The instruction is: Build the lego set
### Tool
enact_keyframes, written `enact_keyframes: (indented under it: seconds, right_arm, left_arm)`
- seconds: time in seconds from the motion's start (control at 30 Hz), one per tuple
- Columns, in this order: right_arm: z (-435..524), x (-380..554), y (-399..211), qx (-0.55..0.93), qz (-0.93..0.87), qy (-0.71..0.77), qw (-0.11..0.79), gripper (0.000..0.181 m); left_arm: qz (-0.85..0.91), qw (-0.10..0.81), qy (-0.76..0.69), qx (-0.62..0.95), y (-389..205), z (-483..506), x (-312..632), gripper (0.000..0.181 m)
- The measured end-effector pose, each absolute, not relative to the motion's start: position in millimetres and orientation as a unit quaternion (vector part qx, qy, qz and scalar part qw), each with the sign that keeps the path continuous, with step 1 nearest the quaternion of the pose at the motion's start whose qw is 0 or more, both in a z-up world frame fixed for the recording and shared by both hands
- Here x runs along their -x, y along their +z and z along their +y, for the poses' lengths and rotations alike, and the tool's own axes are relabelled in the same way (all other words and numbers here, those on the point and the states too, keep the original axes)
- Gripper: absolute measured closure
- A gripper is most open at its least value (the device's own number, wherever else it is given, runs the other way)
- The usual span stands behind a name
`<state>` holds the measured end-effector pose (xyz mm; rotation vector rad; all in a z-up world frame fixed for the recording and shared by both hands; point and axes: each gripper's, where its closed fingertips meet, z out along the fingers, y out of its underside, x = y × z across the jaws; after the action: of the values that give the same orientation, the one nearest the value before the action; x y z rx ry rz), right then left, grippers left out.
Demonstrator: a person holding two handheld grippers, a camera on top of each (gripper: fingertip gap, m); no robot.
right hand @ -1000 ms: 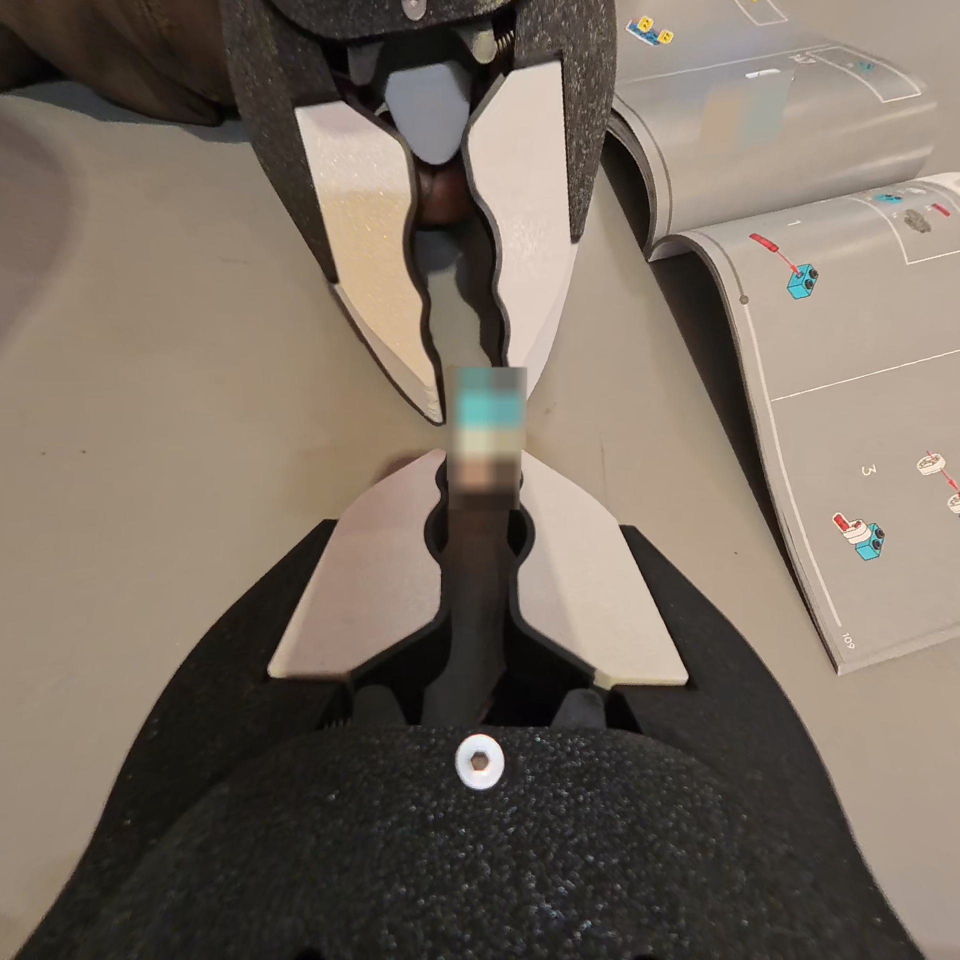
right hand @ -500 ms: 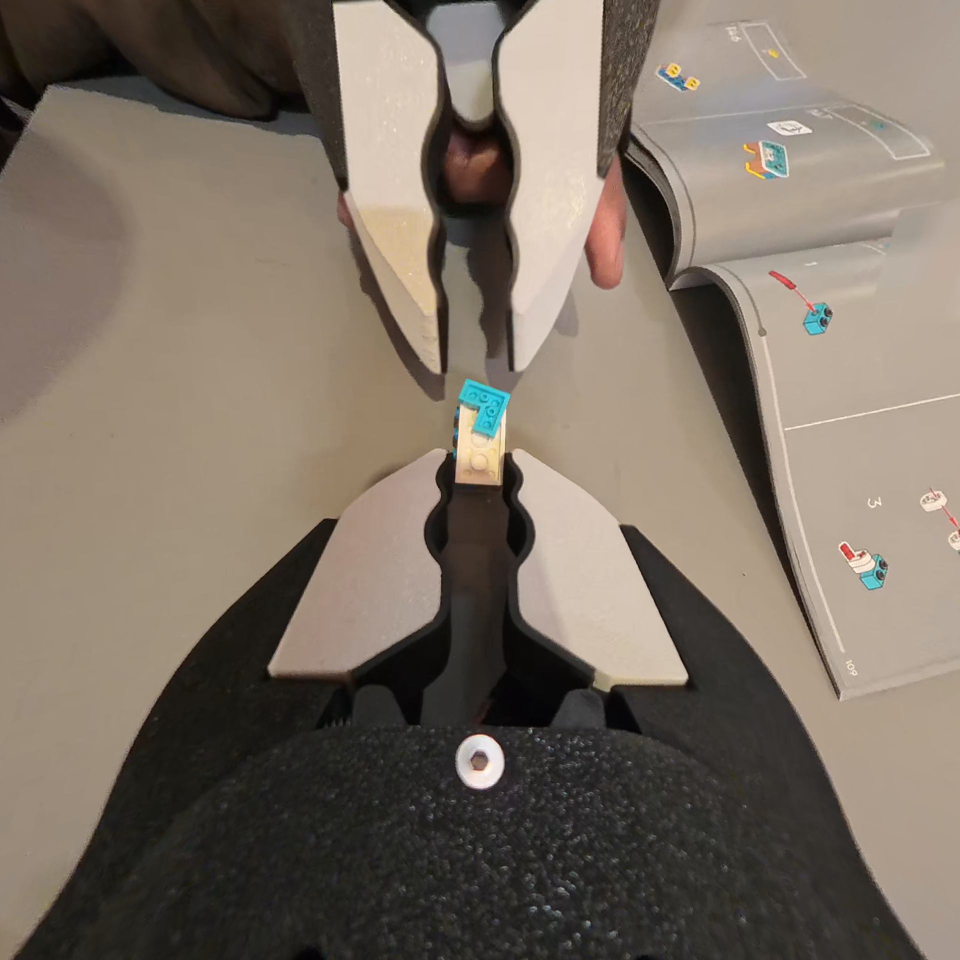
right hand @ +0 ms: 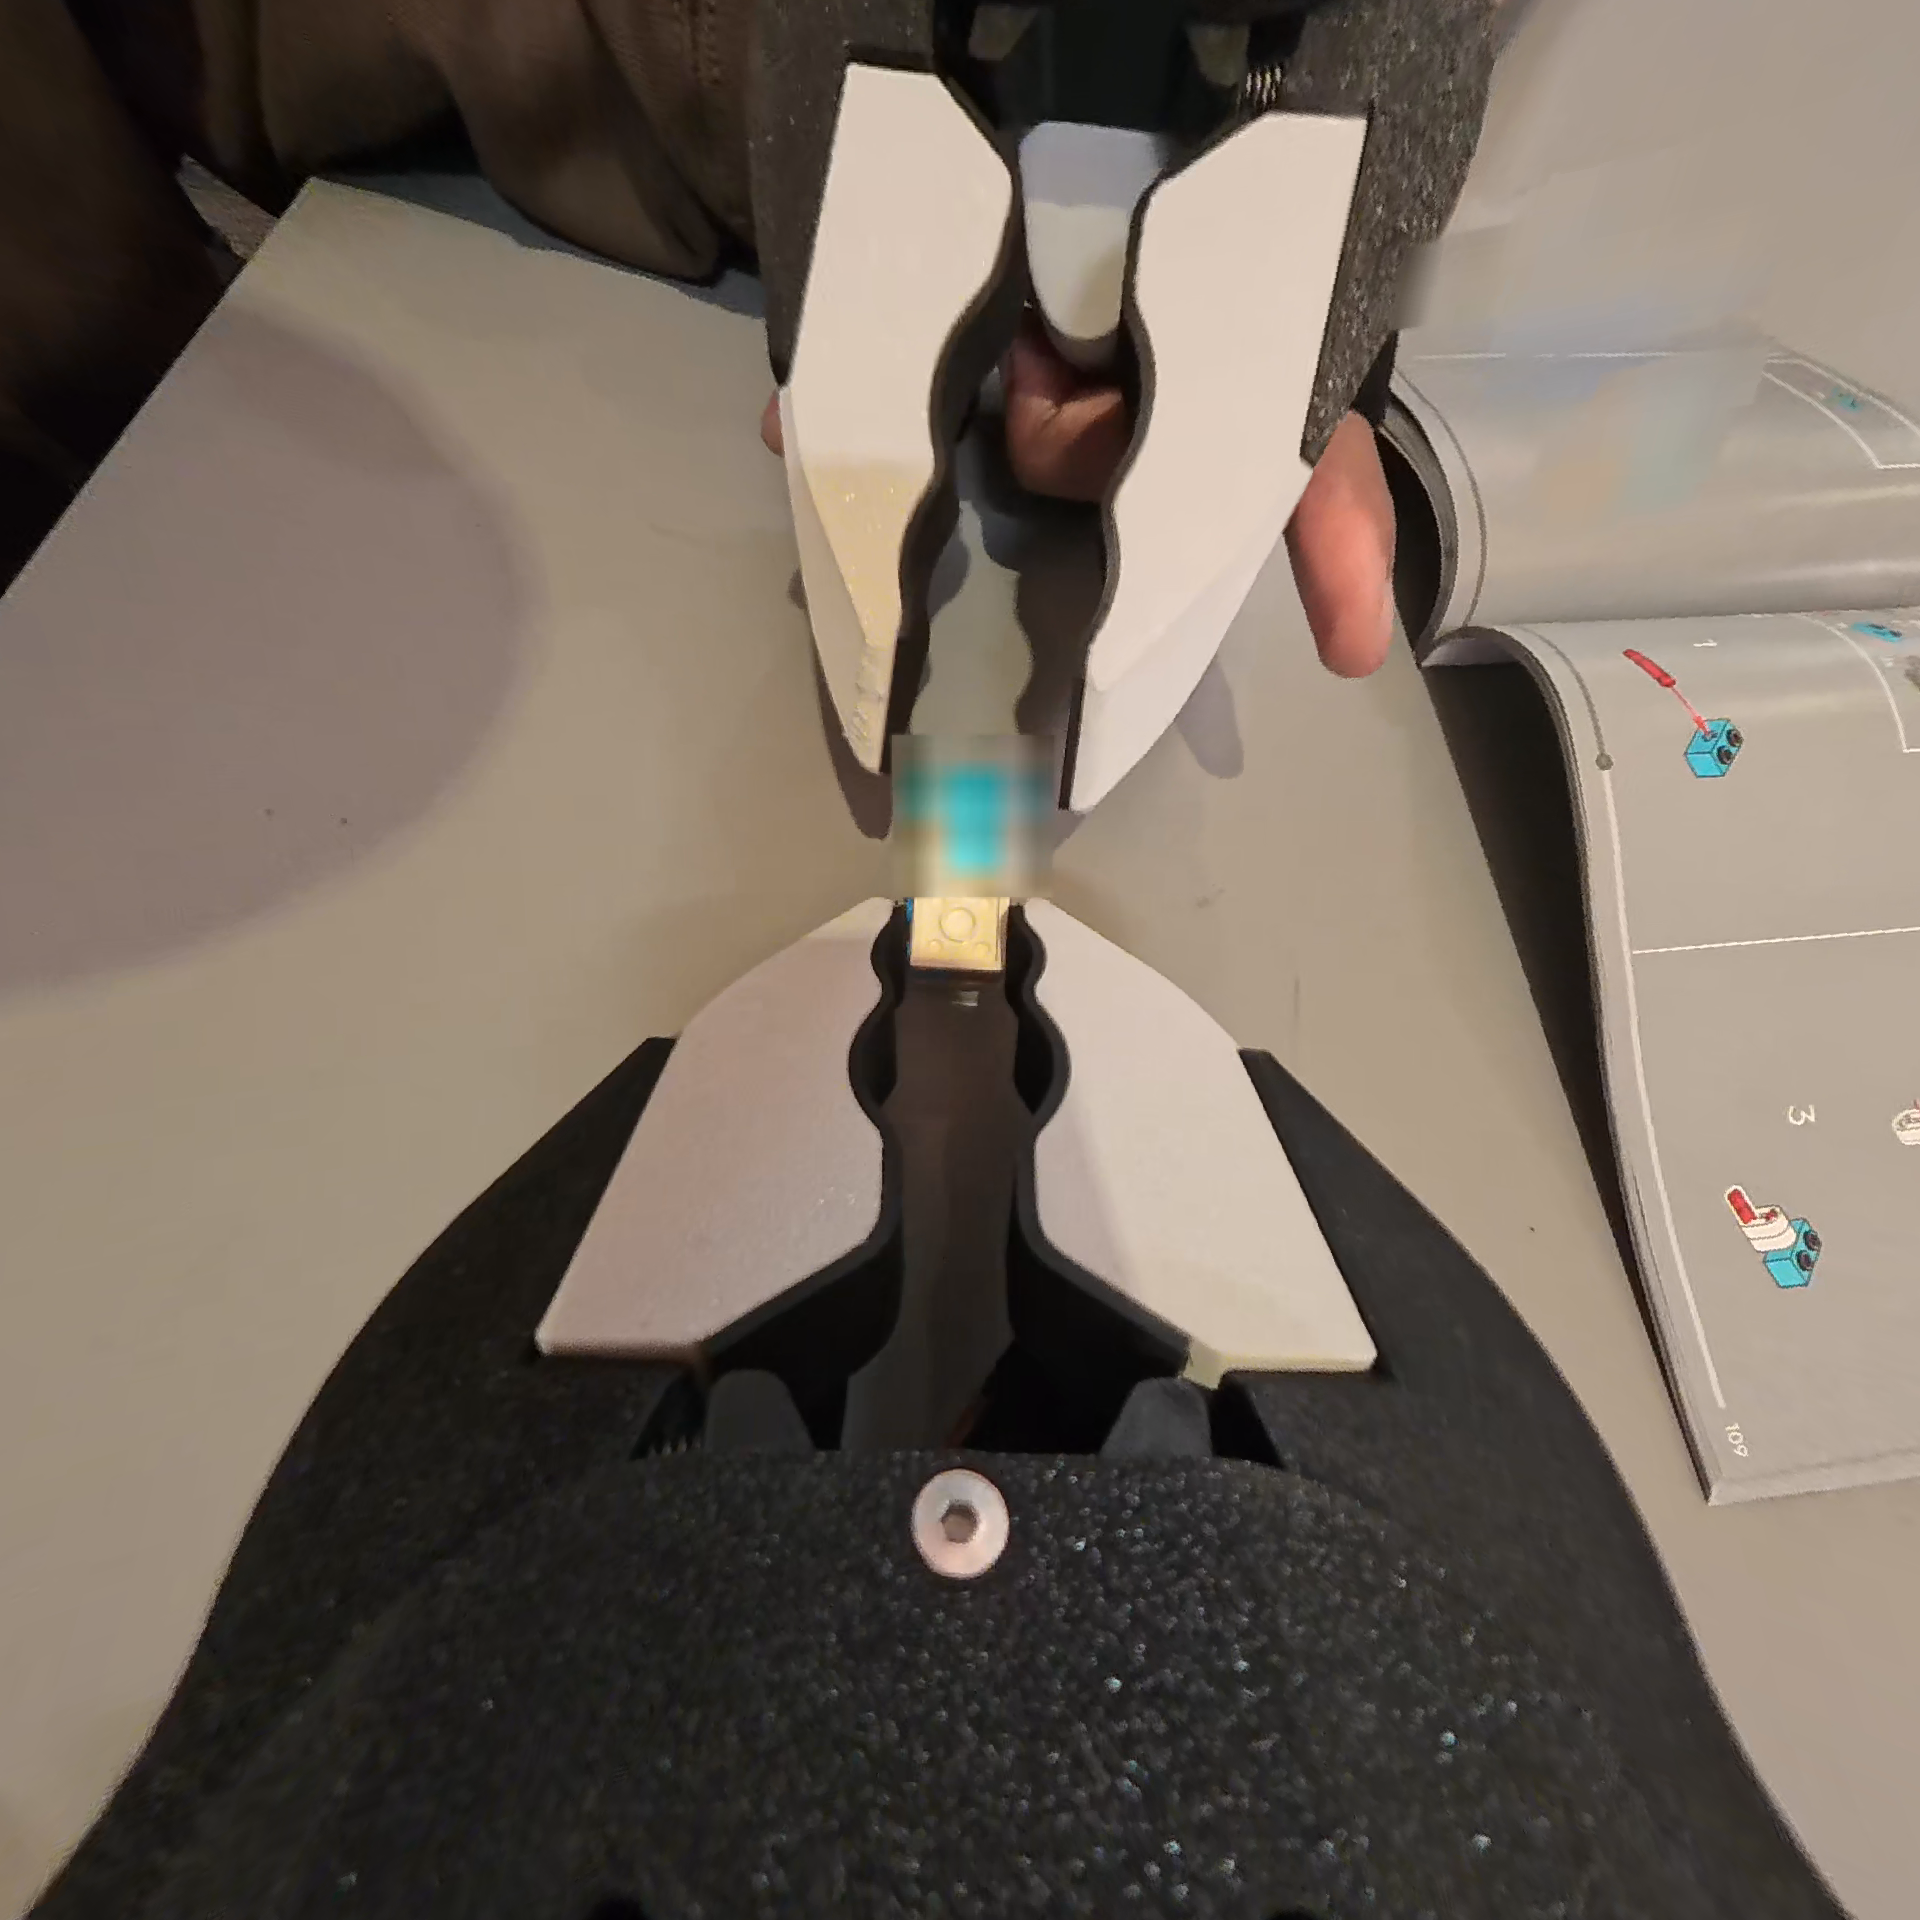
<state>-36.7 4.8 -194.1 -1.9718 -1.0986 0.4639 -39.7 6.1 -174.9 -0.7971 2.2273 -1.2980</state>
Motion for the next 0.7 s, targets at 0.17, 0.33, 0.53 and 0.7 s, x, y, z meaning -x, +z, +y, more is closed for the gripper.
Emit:
enact_keyframes:
  seconds: [0.17,0.33,0.53,0.7]
  right_arm:
    - [4,38,-194,0.778,-0.441,0.181,0.409,0.163]
    - [6,37,-193,0.780,-0.434,0.179,0.413,0.163]
    - [10,33,-193,0.790,-0.417,0.174,0.414,0.163]
    - [13,30,-191,0.795,-0.400,0.176,0.421,0.164]
  left_arm:
    - [0.816,0.214,-0.455,0.284,-180,4,40,0.160]
    - [0.816,0.225,-0.449,0.286,-180,5,38,0.164]
    - [0.813,0.245,-0.435,0.301,-181,10,34,0.164]
    - [0.814,0.253,-0.415,0.318,-184,15,31,0.163]
